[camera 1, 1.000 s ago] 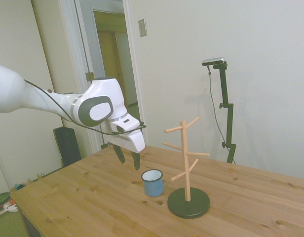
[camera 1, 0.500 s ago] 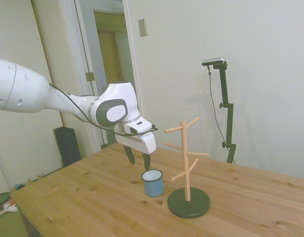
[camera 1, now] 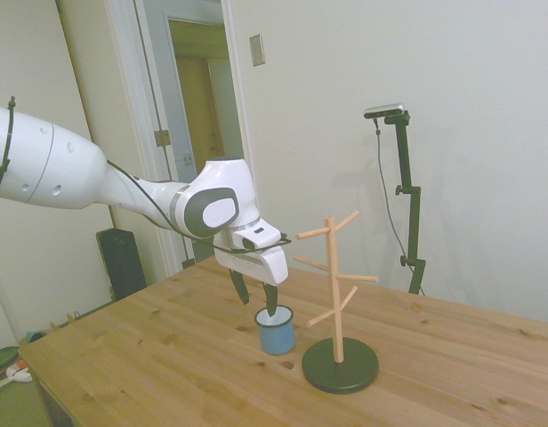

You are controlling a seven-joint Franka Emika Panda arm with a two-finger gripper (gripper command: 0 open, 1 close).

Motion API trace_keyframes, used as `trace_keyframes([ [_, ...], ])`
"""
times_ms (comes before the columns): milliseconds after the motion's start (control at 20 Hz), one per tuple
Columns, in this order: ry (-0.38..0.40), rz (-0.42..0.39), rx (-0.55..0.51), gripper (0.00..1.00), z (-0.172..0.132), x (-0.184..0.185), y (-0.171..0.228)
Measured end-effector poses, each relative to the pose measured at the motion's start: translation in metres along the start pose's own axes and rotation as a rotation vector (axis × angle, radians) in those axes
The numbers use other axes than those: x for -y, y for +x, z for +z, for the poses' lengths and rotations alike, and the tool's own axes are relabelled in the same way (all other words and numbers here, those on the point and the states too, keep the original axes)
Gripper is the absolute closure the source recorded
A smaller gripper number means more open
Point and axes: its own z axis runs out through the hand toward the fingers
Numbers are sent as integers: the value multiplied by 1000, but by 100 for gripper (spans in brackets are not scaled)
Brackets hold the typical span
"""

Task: Hang the mug

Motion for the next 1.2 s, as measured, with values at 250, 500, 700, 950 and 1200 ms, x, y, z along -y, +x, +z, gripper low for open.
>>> trace_keyframes([
  [250,6,-1,-10,0,16,8,1],
  [500,6,-11,-17,0,28,20,-7],
  [700,4,-13,-17,0,36,27,-13],
  [950,-5,-14,-13,0,46,31,-15],
  [1200,-12,-26,-27,100,52,36,-20],
])
